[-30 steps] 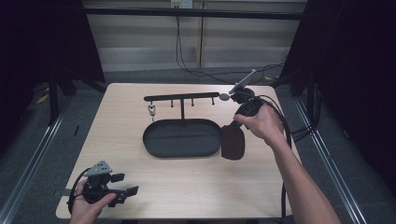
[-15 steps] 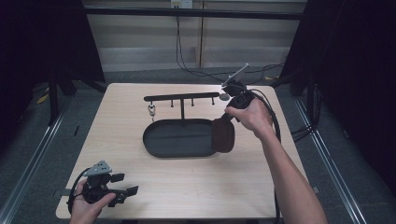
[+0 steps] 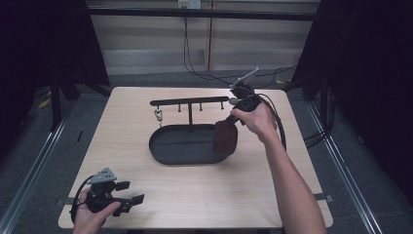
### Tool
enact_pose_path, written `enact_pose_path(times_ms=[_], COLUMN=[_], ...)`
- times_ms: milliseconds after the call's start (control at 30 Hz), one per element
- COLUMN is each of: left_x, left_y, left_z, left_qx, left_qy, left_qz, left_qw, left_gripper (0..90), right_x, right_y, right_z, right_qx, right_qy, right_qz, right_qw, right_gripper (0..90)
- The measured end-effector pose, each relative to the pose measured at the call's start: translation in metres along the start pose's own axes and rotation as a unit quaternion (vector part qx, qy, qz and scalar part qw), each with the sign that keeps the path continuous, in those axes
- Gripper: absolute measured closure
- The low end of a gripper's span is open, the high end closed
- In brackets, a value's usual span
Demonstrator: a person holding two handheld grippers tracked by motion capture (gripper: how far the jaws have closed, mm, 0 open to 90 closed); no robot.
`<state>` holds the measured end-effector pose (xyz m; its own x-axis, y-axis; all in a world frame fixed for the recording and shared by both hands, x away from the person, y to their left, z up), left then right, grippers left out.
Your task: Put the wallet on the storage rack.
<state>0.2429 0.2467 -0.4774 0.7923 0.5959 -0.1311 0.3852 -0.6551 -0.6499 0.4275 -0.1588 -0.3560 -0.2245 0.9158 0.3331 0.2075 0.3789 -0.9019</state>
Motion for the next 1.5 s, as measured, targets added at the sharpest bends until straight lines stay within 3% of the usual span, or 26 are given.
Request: enact_pose_path(times_ms=[533,600,667,767,967,1067,1100,1167,1500], left_x=[0.000,0.000,0.000,0.000,0.000,0.000,0.000,-0.001,-0.001], left_y=[-0.001,-0.001,0.000,0.000,-0.001,-0.001,0.000,0.000,0.001], left_z=[0.000,0.000,0.000,0.000,0.000,0.000,0.000,0.000,0.001], left_qx=[-0.004,-0.003,-0.004,-0.004,-0.004,-0.002,-0.002,-0.001,0.002], left_qy=[-0.004,-0.002,-0.001,-0.003,-0.002,-0.001,-0.002,-0.002,-0.001], left_qz=[0.005,0.006,0.006,0.004,0.004,0.005,0.005,0.005,0.006], left_qw=[1.0000,1.0000,1.0000,1.0000,1.0000,1.0000,1.0000,1.0000,1.0000], left_gripper=[19.0,19.0,19.0,19.0,19.0,19.0,19.0,19.0,19.0], right_x=[-0.017,-0.018,-0.017,-0.018,-0.023,-0.028,-0.030,-0.033,-0.042], right_y=[0.026,0.030,0.033,0.042,0.059,0.065,0.066,0.070,0.091], right_z=[-0.001,-0.001,-0.001,0.000,0.003,0.005,0.006,0.008,0.013], right_qx=[-0.042,-0.042,-0.065,-0.069,-0.071,-0.078,-0.095,-0.091,-0.100], right_qy=[0.051,0.050,0.038,0.041,0.056,0.064,0.059,0.071,0.087], right_qz=[-0.029,-0.031,-0.023,-0.036,-0.058,-0.084,-0.082,-0.096,-0.099], right_qw=[0.9974,0.9974,0.9969,0.9961,0.9942,0.9913,0.9903,0.9887,0.9862], right_gripper=[83.6,83.7,83.7,83.8,83.7,83.4,83.4,83.2,82.4])
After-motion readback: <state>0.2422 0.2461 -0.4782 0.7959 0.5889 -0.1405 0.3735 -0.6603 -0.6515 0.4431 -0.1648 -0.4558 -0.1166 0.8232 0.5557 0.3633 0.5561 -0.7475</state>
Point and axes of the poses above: each handheld gripper's, and its own axes: y roughly forward along the jaws, z roughly out of its underside, x roughly to its left, the point moved 2 cm from there along y, roughly forward along the jaws, and after that the axes turned 12 degrees about y, right-handed, at the moved point
